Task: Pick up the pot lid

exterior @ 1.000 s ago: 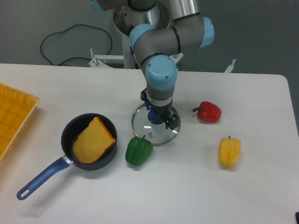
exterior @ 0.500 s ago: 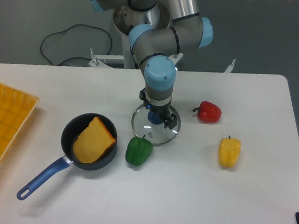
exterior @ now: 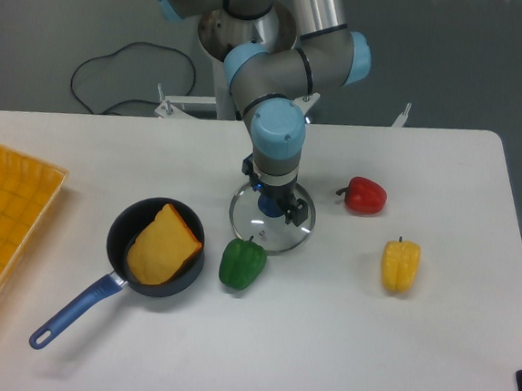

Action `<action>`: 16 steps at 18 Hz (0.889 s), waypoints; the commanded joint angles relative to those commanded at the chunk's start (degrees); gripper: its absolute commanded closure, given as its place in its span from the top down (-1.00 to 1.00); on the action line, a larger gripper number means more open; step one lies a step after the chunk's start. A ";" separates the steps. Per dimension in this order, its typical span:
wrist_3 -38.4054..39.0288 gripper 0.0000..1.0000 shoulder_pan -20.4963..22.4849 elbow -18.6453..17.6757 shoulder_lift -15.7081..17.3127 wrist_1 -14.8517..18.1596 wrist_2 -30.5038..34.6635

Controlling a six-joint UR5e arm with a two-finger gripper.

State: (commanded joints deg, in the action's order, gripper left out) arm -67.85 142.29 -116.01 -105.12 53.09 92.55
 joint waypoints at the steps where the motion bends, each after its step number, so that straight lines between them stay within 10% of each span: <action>1: 0.09 1.00 0.00 0.00 0.00 0.00 0.00; 6: -0.26 1.00 0.00 0.00 0.00 0.09 0.00; 11: -0.26 0.32 -0.09 0.17 0.00 0.26 0.18; 16: 0.09 0.10 -0.09 0.70 -0.44 0.53 0.26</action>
State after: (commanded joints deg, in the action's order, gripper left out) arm -67.76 142.21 -115.31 -105.56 53.61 92.81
